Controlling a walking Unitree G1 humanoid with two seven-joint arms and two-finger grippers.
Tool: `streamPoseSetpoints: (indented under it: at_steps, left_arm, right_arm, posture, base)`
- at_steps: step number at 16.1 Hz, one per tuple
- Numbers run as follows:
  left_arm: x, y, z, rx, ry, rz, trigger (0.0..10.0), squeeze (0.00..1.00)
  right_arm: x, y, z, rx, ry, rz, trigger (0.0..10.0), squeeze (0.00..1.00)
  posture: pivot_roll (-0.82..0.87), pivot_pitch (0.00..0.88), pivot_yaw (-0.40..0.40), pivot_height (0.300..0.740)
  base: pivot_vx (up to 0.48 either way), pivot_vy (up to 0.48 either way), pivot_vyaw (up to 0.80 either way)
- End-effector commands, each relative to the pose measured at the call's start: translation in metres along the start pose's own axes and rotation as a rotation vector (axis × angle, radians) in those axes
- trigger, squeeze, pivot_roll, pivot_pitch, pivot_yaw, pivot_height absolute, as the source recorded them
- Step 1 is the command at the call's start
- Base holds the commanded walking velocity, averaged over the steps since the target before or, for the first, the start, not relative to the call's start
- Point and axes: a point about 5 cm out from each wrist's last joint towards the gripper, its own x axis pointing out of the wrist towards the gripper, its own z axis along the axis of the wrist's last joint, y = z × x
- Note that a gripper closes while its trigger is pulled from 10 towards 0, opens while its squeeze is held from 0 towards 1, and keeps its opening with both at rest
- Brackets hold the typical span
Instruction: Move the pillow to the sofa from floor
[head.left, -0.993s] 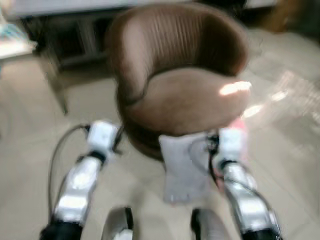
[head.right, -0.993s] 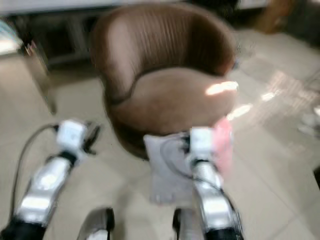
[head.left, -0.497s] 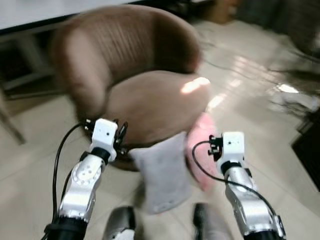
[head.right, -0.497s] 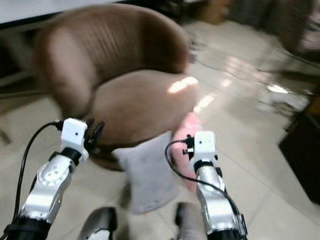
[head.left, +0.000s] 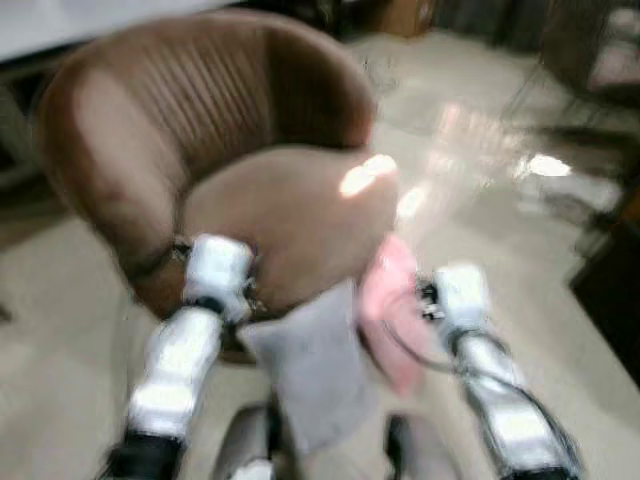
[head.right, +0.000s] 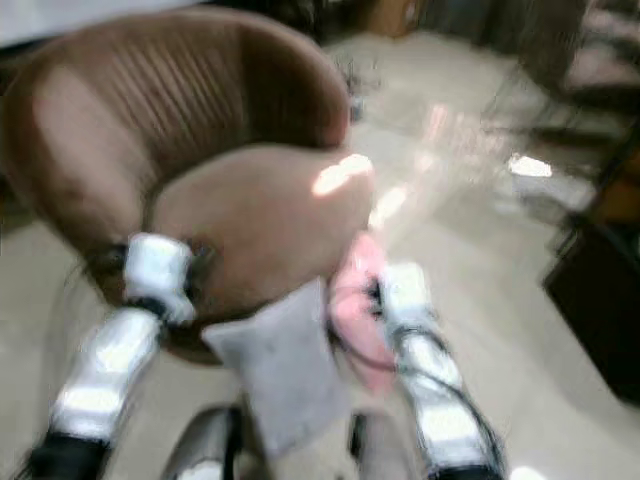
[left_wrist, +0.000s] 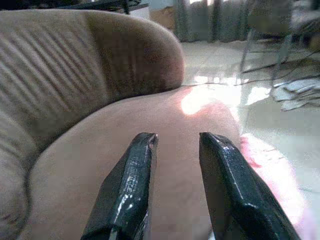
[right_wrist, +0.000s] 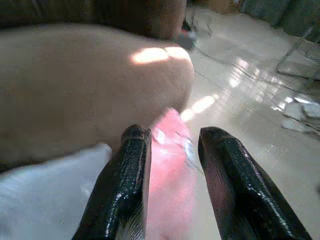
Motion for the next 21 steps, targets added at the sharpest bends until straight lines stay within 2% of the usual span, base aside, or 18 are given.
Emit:
streamPoseSetpoints:
  at_steps: [1, 4, 7, 9, 11, 12, 14, 16, 17, 18, 21]
  left_arm:
    - [-0.004, 0.015, 0.000, 0.037, 0.010, 0.034, 10.0, 0.00]
    - [-0.004, 0.010, -0.004, 0.041, 0.040, -0.026, 10.0, 0.00]
    - [0.001, 0.006, -0.004, 0.080, 0.041, -0.093, 10.0, 0.00]
    - [0.011, -0.002, -0.012, 0.053, 0.102, -0.198, 10.0, 0.00]
    - [0.014, -0.008, -0.018, 0.071, 0.130, -0.267, 10.0, 0.00]
    - [0.026, -0.015, -0.024, 0.094, 0.179, -0.341, 10.0, 0.00]
    - [0.033, -0.016, -0.024, 0.078, 0.199, -0.362, 10.0, 0.00]
    - [0.043, -0.014, -0.030, 0.101, 0.278, -0.403, 10.0, 0.00]
    - [0.044, -0.012, -0.033, 0.094, 0.317, -0.404, 10.0, 1.00]
    - [0.047, -0.005, -0.037, 0.039, 0.386, -0.367, 10.0, 1.00]
    - [0.046, 0.002, -0.045, 0.011, 0.463, -0.323, 10.0, 1.00]
  right_arm:
    - [0.004, 0.008, 0.012, 0.060, -0.037, 0.002, 10.0, 0.00]
    - [0.004, 0.008, 0.010, 0.049, -0.024, 0.024, 10.0, 0.00]
    - [0.001, 0.007, 0.008, 0.030, -0.015, 0.056, 10.0, 0.00]
    - [-0.001, 0.005, 0.007, 0.028, -0.004, 0.057, 10.0, 0.00]
    - [-0.003, 0.006, 0.007, 0.032, -0.005, 0.067, 10.0, 0.00]
    - [-0.007, 0.007, 0.006, 0.029, -0.002, 0.077, 10.0, 0.00]
    - [-0.009, 0.007, 0.006, 0.018, 0.003, 0.081, 10.0, 0.00]
    - [-0.016, 0.015, 0.007, -0.011, -0.006, 0.138, 10.0, 0.00]
    - [-0.019, 0.018, 0.007, -0.028, -0.002, 0.171, 10.0, 0.00]
    - [-0.032, 0.025, 0.007, -0.068, 0.000, 0.260, 10.0, 0.00]
    - [-0.047, 0.028, 0.007, -0.090, 0.006, 0.351, 10.0, 0.00]
  posture:
    - [-0.02, 0.000, 0.007, 0.592]
    - [-0.03, 0.000, 0.010, 0.592]
    - [-0.04, 0.000, 0.021, 0.592]
    - [-0.05, 0.000, 0.028, 0.587]
    - [-0.05, 0.007, 0.031, 0.577]
    - [-0.07, 0.047, 0.042, 0.562]
    - [-0.08, 0.064, 0.050, 0.552]
    - [-0.10, 0.101, 0.070, 0.547]
    - [-0.12, 0.122, 0.076, 0.547]
    - [-0.14, 0.158, 0.072, 0.547]
    - [-0.16, 0.218, 0.050, 0.547]
  base:
    - [0.281, 0.000, 0.00]
    - [0.094, 0.000, 0.00]
    - [0.000, 0.000, 0.00]
    - [0.000, 0.000, 0.00]
    - [0.000, 0.000, 0.00]
    - [0.000, 0.000, 0.00]
    - [0.000, 0.000, 0.00]
    - [0.000, 0.000, 0.00]
    - [0.000, 0.000, 0.00]
    - [0.000, 0.000, 0.00]
    - [0.000, 0.000, 0.00]
